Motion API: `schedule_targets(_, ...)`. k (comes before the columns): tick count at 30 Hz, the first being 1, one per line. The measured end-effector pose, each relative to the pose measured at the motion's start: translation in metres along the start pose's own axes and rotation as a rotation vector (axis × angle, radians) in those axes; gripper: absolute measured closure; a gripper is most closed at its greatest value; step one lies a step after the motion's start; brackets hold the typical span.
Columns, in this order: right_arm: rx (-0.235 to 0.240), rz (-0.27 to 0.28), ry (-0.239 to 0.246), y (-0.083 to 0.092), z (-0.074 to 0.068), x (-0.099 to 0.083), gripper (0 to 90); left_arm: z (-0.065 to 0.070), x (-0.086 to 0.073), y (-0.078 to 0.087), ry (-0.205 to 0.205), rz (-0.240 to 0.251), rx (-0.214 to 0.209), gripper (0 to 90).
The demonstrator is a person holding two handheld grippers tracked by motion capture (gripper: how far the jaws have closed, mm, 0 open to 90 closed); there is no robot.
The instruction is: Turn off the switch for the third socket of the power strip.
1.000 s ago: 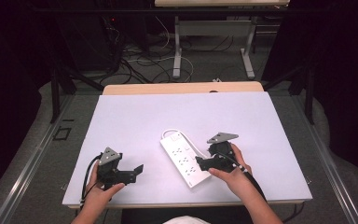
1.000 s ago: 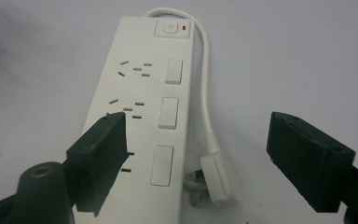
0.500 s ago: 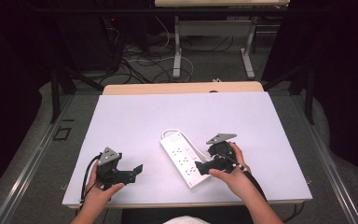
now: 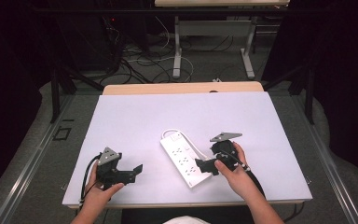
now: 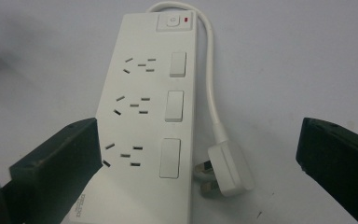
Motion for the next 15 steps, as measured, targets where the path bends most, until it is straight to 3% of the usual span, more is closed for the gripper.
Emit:
schedule_targets(7,-0.015,-0.008,0.007,0.004,0.003,0.003,0.0,0.000,0.000,0.000,0.002,0.002,0.004,0.6)
schedule_targets(15,-0.036,0.014,0.037,0.018,0.019,0.011,0.0,0.000,0.000,0.000,-0.001,0.001,0.011,0.6)
Point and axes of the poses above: each handheld gripper's, and its own axes: y roughly backward along the jaws, x roughly out of its top, z roughly to its right, the point moved 1 cm from there along -y, roughly forward along the jaws, and after that the axes turned 15 degrees about z, right-handed, at the moved point
